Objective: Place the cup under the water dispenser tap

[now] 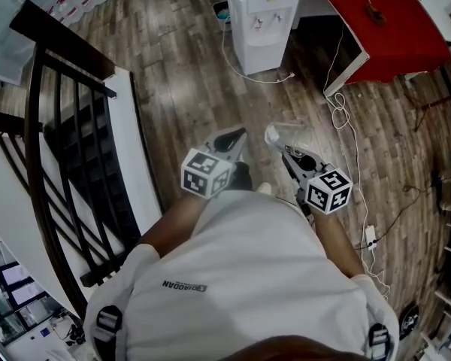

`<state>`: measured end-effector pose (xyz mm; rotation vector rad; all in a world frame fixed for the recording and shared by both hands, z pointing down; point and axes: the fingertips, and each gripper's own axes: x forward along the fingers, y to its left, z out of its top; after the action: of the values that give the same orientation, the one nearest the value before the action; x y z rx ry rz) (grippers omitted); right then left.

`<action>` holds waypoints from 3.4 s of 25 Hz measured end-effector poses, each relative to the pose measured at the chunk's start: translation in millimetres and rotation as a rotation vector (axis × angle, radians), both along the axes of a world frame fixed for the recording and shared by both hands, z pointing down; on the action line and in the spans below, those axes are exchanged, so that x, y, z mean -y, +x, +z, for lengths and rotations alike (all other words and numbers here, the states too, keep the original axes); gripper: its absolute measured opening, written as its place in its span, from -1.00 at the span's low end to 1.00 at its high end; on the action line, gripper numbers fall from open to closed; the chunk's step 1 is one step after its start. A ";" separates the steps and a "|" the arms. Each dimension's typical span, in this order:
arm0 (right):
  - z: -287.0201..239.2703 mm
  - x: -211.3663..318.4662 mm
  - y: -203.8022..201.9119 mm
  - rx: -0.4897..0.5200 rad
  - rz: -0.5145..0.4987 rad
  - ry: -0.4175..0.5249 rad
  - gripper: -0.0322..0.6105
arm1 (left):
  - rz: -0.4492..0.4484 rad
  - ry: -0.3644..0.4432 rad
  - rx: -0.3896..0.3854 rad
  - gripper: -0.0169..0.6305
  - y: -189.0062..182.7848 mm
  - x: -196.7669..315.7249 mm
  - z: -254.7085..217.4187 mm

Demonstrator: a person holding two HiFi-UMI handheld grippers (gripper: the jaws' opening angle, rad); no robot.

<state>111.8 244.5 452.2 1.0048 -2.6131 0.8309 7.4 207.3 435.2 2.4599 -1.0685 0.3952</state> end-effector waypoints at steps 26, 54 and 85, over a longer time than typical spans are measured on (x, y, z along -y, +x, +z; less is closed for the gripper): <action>21.5 117.3 -8.9 -0.021 0.030 -0.066 -0.78 | -0.011 -0.048 -0.012 -0.96 -21.2 121.5 23.5; 8.7 249.1 -66.2 -0.120 0.079 -0.057 -0.78 | 0.125 -0.070 -0.048 -0.96 -64.3 255.6 27.0; 75.4 369.4 -75.0 -0.229 -0.143 -0.082 -0.78 | -0.105 -0.087 0.013 -0.96 -101.4 328.9 41.8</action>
<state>36.8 -124.9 527.7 0.8273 -2.4043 0.7348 -94.1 -121.6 477.0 2.3171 -1.1556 0.4156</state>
